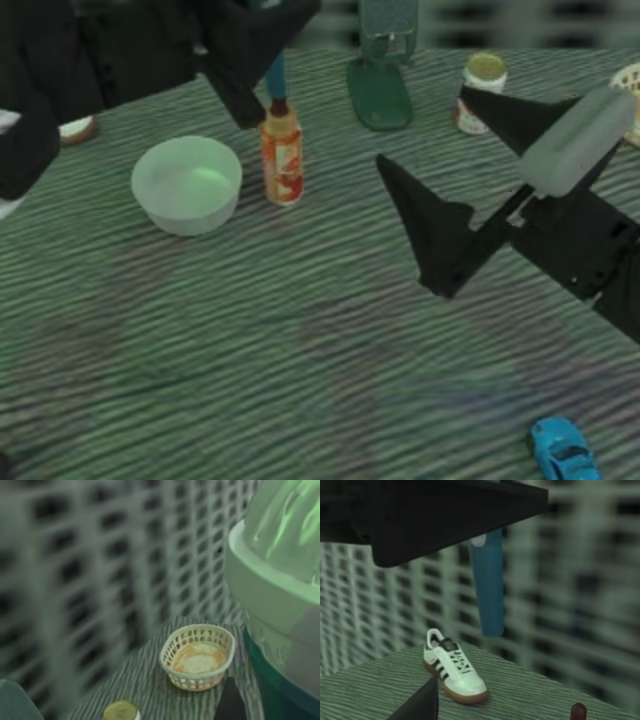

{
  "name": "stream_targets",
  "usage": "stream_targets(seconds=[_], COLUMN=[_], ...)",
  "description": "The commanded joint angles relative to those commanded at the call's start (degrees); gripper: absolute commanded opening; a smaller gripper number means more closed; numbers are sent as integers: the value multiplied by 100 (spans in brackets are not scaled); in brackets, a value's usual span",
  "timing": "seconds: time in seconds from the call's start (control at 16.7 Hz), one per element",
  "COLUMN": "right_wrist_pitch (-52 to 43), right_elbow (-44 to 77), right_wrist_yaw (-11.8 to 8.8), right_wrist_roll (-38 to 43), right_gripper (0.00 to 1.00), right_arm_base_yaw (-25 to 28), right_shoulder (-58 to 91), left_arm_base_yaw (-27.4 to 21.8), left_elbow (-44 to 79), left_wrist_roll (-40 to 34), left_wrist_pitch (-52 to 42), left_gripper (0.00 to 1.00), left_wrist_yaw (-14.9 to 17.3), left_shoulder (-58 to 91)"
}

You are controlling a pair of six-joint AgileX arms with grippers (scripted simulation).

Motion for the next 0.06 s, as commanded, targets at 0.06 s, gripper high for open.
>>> stream_targets(seconds=[0.06], right_wrist_pitch=[2], right_elbow=[-7], right_wrist_yaw=[-2], right_wrist_roll=[0], right_gripper=[100], right_arm_base_yaw=[0], right_shoulder=[-7], left_arm_base_yaw=[7], left_elbow=[-3], left_wrist_roll=[0], left_wrist_pitch=[0], left_gripper=[0], left_wrist_yaw=[6], left_shoulder=[-4])
